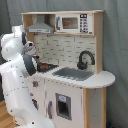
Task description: Play with the kitchen
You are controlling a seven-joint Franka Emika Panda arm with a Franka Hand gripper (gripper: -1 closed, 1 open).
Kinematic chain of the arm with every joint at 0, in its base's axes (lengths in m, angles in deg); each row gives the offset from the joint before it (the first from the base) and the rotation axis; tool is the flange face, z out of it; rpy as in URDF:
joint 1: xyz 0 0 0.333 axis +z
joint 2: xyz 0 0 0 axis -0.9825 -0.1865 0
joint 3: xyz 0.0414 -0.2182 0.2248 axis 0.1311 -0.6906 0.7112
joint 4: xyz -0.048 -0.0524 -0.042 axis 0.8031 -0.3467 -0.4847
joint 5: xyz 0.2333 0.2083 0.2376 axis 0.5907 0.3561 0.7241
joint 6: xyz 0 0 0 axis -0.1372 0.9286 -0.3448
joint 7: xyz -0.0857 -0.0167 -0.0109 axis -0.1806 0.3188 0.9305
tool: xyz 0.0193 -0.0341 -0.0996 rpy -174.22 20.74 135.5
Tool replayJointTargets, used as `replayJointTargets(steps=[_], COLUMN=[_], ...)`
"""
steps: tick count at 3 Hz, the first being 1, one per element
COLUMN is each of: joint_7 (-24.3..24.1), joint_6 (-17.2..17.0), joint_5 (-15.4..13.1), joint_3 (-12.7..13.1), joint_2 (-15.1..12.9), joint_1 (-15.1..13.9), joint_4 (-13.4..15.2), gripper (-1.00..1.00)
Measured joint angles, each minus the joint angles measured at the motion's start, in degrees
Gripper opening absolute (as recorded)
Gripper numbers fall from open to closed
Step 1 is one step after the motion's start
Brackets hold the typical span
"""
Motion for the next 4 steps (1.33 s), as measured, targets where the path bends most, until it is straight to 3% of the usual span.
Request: replayJointTargets(steps=[1,2,3,4], joint_7=[0.00,0.03,0.03,1.08], joint_6=[-0.29,-4.51,-7.17,-10.14], joint_5=[0.00,-0.10,-1.43,-4.84], joint_3=[0.00,-0.20,-0.44,-0.42], joint_2=[0.00,0.00,-0.02,-0.05], joint_1=[0.00,-0.01,0.00,0.13], joint_4=[0.00,-1.75,-6.88,-10.41], gripper=[1.00,1.00,1.00,1.00])
